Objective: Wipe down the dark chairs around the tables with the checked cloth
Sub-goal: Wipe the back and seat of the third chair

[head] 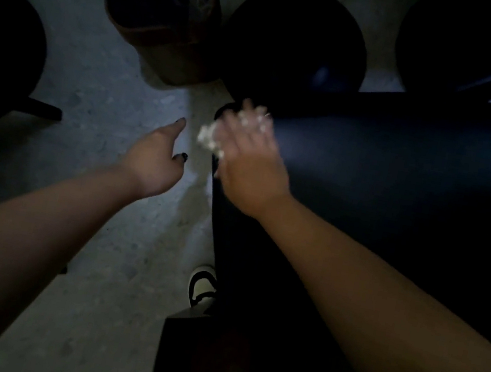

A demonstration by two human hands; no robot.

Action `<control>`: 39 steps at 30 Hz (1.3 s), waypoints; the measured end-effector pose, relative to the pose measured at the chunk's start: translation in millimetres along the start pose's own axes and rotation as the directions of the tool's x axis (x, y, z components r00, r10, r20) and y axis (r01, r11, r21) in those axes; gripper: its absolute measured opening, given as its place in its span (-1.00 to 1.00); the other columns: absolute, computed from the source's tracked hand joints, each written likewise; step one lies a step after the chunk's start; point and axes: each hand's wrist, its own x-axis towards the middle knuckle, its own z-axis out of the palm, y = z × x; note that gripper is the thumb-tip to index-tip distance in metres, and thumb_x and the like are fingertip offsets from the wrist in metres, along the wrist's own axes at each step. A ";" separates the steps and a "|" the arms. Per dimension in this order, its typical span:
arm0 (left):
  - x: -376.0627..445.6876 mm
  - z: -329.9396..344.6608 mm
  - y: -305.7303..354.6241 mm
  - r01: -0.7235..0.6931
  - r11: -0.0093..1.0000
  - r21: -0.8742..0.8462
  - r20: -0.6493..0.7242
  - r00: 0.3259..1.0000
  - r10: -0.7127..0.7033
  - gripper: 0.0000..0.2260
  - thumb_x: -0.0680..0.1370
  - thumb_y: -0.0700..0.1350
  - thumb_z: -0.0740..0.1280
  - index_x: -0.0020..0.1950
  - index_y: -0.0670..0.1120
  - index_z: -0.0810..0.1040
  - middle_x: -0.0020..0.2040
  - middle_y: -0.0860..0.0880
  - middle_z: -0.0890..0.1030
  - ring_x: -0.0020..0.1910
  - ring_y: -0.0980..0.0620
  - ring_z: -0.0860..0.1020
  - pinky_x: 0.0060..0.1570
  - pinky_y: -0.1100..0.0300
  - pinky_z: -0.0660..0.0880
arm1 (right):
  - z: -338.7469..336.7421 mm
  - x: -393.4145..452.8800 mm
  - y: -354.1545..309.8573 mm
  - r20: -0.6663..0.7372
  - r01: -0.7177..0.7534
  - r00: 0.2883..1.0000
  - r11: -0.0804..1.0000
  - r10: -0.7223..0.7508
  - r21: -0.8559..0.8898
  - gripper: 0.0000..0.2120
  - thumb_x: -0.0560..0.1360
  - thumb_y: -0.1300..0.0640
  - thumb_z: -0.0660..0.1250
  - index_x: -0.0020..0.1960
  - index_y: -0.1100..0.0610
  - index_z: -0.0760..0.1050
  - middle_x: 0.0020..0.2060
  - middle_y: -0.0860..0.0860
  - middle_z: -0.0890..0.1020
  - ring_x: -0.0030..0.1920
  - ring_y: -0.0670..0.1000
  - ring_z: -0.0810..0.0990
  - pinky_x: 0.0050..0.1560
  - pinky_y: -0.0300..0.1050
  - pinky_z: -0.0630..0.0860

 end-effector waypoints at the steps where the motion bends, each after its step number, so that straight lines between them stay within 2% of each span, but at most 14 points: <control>1: -1.1 1.4 1.2 0.003 1.000 -0.017 -0.009 1.000 -0.003 -0.43 0.63 -0.20 0.22 0.59 -0.07 0.07 0.55 -0.11 0.21 0.48 -0.12 0.28 0.41 0.14 0.20 | 5.4 -11.7 -7.1 0.041 0.131 0.991 0.991 -0.129 -0.038 -0.45 0.45 0.08 0.18 0.42 0.23 0.34 0.41 0.20 0.36 0.49 0.24 0.16 0.47 0.17 -0.10; 3: -1.0 5.1 8.4 -0.003 0.999 -0.035 -0.014 1.000 0.003 -0.43 0.61 -0.23 0.21 0.59 -0.08 0.09 0.54 -0.11 0.23 0.50 -0.08 0.24 0.40 0.18 0.19 | 7.7 -33.7 -11.2 0.107 0.352 0.934 0.931 -0.342 -0.092 -0.44 0.44 0.08 0.27 0.39 0.28 0.37 0.38 0.21 0.40 0.47 0.25 0.21 0.47 0.16 -0.04; 5: 1.2 6.9 19.3 -0.022 0.999 -0.044 -0.003 1.000 0.022 -0.43 0.60 -0.25 0.21 0.58 -0.09 0.09 0.54 -0.13 0.24 0.49 -0.10 0.27 0.39 0.18 0.20 | 1.5 -35.5 3.4 0.093 0.372 0.927 0.924 -0.364 -0.086 -0.40 0.42 0.07 0.31 0.40 0.30 0.34 0.38 0.21 0.40 0.46 0.25 0.23 0.46 0.15 -0.01; 8: 6.8 2.7 43.9 -0.085 0.996 -0.033 -0.026 0.996 0.085 -0.44 0.59 -0.26 0.22 0.57 -0.10 0.13 0.52 -0.16 0.28 0.45 -0.14 0.31 0.35 0.17 0.25 | -8.0 -25.8 48.4 -0.013 -0.113 0.993 0.993 0.113 0.025 -0.41 0.42 0.15 0.30 0.42 0.28 0.32 0.35 0.25 0.43 0.42 0.23 0.32 0.46 0.08 0.06; 11: 14.1 -3.1 69.4 -0.214 0.973 0.085 0.000 0.977 0.215 -0.43 0.54 -0.33 0.25 0.54 -0.16 0.20 0.51 -0.21 0.27 0.47 -0.15 0.26 0.33 0.24 0.18 | -15.2 -42.2 106.4 -0.211 -0.608 0.759 0.787 0.616 0.106 -0.46 0.47 0.18 0.12 0.43 0.31 0.29 0.42 0.27 0.33 0.46 0.27 0.22 0.45 0.15 0.07; 15: 35.5 -3.9 104.4 -0.416 0.830 0.371 0.319 0.897 0.306 -0.17 0.44 -0.25 0.40 0.59 -0.16 -0.01 0.59 -0.21 -0.07 0.56 -0.11 -0.01 0.44 0.27 0.00 | -15.4 -43.0 97.7 -0.190 -0.757 0.585 0.615 0.788 0.219 -0.43 0.52 0.18 0.11 0.50 0.29 0.14 0.50 0.21 0.16 0.52 0.25 0.02 0.48 0.13 -0.15; 17: 45.5 0.7 127.0 -0.505 0.750 0.427 0.414 0.847 0.334 -0.10 0.43 -0.19 0.43 0.58 -0.22 -0.09 0.58 -0.22 -0.16 0.57 -0.11 -0.08 0.48 0.23 -0.03 | -3.3 -41.4 59.6 -0.204 -0.616 0.756 0.781 0.622 0.102 -0.44 0.52 0.14 0.13 0.46 0.36 0.18 0.44 0.35 0.22 0.46 0.35 0.14 0.46 0.20 0.00; 19: 53.9 6.8 146.4 -0.560 0.690 0.459 0.463 0.813 0.352 -0.10 0.46 -0.11 0.39 0.57 -0.24 -0.17 0.57 -0.23 -0.21 0.57 -0.13 -0.13 0.52 0.18 -0.05 | 2.7 -55.7 36.4 -0.133 -0.233 0.962 0.971 0.238 0.051 -0.48 0.51 0.10 0.15 0.37 0.39 0.32 0.35 0.38 0.35 0.41 0.38 0.23 0.42 0.26 0.11; 22: 61.6 16.7 159.1 -0.560 0.620 0.550 0.513 0.812 0.279 0.15 0.37 0.08 0.50 0.54 -0.17 -0.35 0.55 -0.19 -0.33 0.54 -0.12 -0.28 0.53 -0.01 -0.06 | -9.8 -78.8 88.5 -0.075 0.050 0.996 0.998 -0.047 0.045 -0.50 0.49 0.09 0.16 0.35 0.32 0.39 0.29 0.31 0.47 0.37 0.34 0.35 0.43 0.20 0.10; 25: 61.2 27.9 170.9 -0.633 0.507 0.585 0.574 0.765 0.293 0.35 0.22 0.25 0.56 0.50 -0.09 -0.46 0.49 -0.17 -0.47 0.49 -0.13 -0.42 0.48 -0.18 -0.23 | -23.6 -99.4 177.4 -0.055 -0.240 0.969 0.971 0.240 0.019 -0.41 0.46 0.08 0.05 0.42 0.34 0.29 0.35 0.33 0.39 0.42 0.32 0.28 0.44 0.22 0.09; 28: 66.1 38.3 194.9 -0.691 0.391 0.608 0.578 0.723 0.378 0.43 0.12 0.32 0.57 0.49 -0.10 -0.48 0.47 -0.18 -0.50 0.47 -0.15 -0.46 0.41 -0.24 -0.28 | -37.4 -115.5 228.4 -0.114 -0.651 0.749 0.757 0.652 0.052 -0.41 0.49 0.14 0.02 0.50 0.30 0.14 0.48 0.25 0.21 0.51 0.26 0.06 0.48 0.20 -0.05; 31: 73.9 51.3 224.5 -0.727 0.249 0.640 0.631 0.682 0.369 0.54 0.00 0.33 0.59 0.44 -0.13 -0.55 0.44 -0.22 -0.53 0.44 -0.19 -0.50 0.40 -0.30 -0.28 | -29.4 -113.8 208.8 -0.172 -0.782 0.594 0.614 0.786 0.103 -0.40 0.50 0.15 0.04 0.52 0.27 0.08 0.51 0.20 0.14 0.53 0.24 -0.02 0.48 0.18 -0.11; 36: 74.5 61.2 241.1 -0.715 0.215 0.666 0.677 0.699 0.230 0.58 -0.03 0.27 0.64 0.26 -0.04 -0.74 0.32 -0.22 -0.67 0.33 -0.19 -0.62 0.43 -0.30 -0.30 | -31.8 -143.0 203.1 -0.079 -0.480 0.871 0.875 0.484 0.064 -0.37 0.45 0.10 0.01 0.48 0.31 0.19 0.47 0.23 0.24 0.50 0.28 0.10 0.45 0.23 -0.04; 39: 73.9 59.5 244.3 -0.692 0.223 0.687 0.660 0.722 0.208 0.59 -0.06 0.30 0.62 0.22 -0.02 -0.77 0.24 -0.18 -0.75 0.29 -0.18 -0.65 0.42 -0.32 -0.27 | -40.9 -144.7 264.9 -0.106 -0.608 0.785 0.792 0.610 0.057 -0.41 0.47 0.16 0.07 0.47 0.33 0.19 0.46 0.27 0.25 0.49 0.31 0.12 0.46 0.24 -0.02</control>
